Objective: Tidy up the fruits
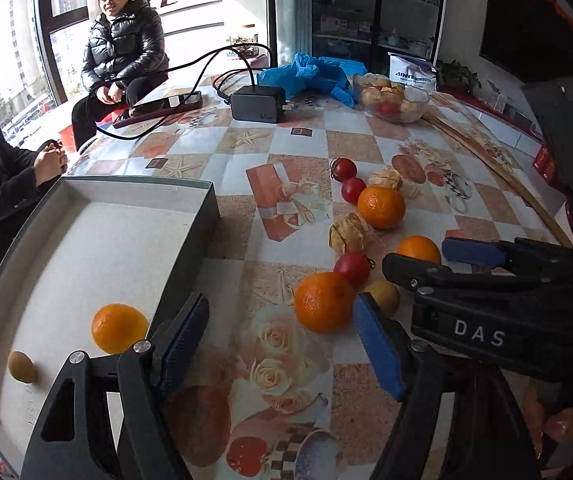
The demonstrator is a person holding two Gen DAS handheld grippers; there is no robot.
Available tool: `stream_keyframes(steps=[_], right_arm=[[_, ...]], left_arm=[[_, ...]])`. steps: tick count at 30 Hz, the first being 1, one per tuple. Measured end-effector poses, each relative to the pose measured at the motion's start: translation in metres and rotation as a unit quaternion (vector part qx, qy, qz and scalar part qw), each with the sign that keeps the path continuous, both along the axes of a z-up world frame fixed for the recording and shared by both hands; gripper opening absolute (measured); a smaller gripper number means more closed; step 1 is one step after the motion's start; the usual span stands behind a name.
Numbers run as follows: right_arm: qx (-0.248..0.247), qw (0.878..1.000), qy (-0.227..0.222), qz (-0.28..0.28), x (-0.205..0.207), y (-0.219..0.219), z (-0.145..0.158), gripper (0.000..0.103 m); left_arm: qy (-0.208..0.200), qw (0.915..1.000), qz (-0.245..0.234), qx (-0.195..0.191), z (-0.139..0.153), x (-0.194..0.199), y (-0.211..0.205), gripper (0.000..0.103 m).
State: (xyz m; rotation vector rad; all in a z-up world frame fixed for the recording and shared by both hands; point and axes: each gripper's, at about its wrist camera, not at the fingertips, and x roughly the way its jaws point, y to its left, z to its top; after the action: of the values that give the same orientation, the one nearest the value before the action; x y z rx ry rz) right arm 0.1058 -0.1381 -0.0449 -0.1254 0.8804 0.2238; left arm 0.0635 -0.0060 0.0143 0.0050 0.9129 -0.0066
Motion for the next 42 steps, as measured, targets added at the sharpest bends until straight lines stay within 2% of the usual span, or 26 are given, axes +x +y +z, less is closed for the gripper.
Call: stream_keyframes(steps=[1,2,4,7,8,9,10,13,15,17,19,23,25,27,29,33,42], right_arm=[[-0.008,1.0,0.0,0.007,0.0,0.004,-0.001,0.042],[-0.016,1.0,-0.002,0.008,-0.001,0.004,-0.001,0.037],[-0.015,1.0,-0.008,0.001,-0.005,-0.004,-0.001,0.037],[0.013,1.0,-0.017,-0.006,-0.016,-0.025,0.002,0.037],[0.017,1.0,-0.018,-0.012,-0.02,-0.032,0.004,0.037],[0.018,0.999,-0.02,-0.017,-0.024,-0.038,0.005,0.037],[0.021,0.999,-0.021,-0.022,-0.028,-0.044,0.006,0.037],[0.026,0.999,-0.024,-0.034,-0.045,-0.058,0.005,0.037],[0.029,0.998,-0.027,-0.041,-0.059,-0.065,0.003,0.037],[0.038,0.997,-0.03,-0.052,-0.073,-0.069,0.0,0.037],[0.039,0.997,-0.043,-0.058,-0.089,-0.07,-0.005,0.037],[0.023,0.994,-0.081,-0.071,-0.118,-0.063,-0.014,0.037],[0.008,0.992,-0.099,-0.073,-0.125,-0.059,-0.016,0.037],[0.002,0.991,-0.11,-0.075,-0.126,-0.058,-0.014,0.037],[0.005,0.992,-0.102,-0.078,-0.122,-0.06,-0.016,0.037],[0.021,0.991,-0.094,-0.092,-0.12,-0.067,-0.018,0.037],[0.006,0.991,-0.096,-0.095,-0.122,-0.063,-0.019,0.037]], left_arm=[[0.002,1.0,-0.003,0.005,-0.001,0.002,-0.002,0.078],[0.004,0.9999,-0.007,0.01,-0.003,0.003,-0.005,0.078],[0.008,0.9997,-0.013,0.017,-0.006,0.007,-0.012,0.078],[0.012,0.9992,-0.021,0.03,-0.012,0.016,-0.021,0.076],[0.016,0.999,-0.022,0.035,-0.016,0.019,-0.023,0.072],[0.024,0.9989,-0.022,0.032,-0.02,0.023,-0.022,0.054],[0.016,0.9995,-0.022,0.013,-0.019,0.023,-0.019,0.038],[0.022,0.9996,-0.011,0.015,-0.017,0.017,-0.013,0.038],[0.023,0.9997,-0.009,0.005,-0.016,-0.001,-0.011,0.038],[0.021,0.9996,-0.004,0.016,-0.018,-0.026,-0.015,0.038],[0.007,0.9996,0.009,0.027,-0.019,-0.053,-0.019,0.038],[-0.028,0.9991,0.023,0.023,-0.022,-0.085,-0.028,0.039],[-0.046,0.9982,0.025,0.029,-0.024,-0.088,-0.031,0.039],[-0.052,0.9981,0.028,0.019,-0.025,-0.086,-0.029,0.039],[-0.053,0.9981,0.028,0.01,-0.025,-0.084,-0.027,0.039],[-0.059,0.9978,0.024,0.018,-0.025,-0.085,-0.03,0.039],[-0.061,0.9974,0.023,0.029,-0.025,-0.086,-0.033,0.039]])
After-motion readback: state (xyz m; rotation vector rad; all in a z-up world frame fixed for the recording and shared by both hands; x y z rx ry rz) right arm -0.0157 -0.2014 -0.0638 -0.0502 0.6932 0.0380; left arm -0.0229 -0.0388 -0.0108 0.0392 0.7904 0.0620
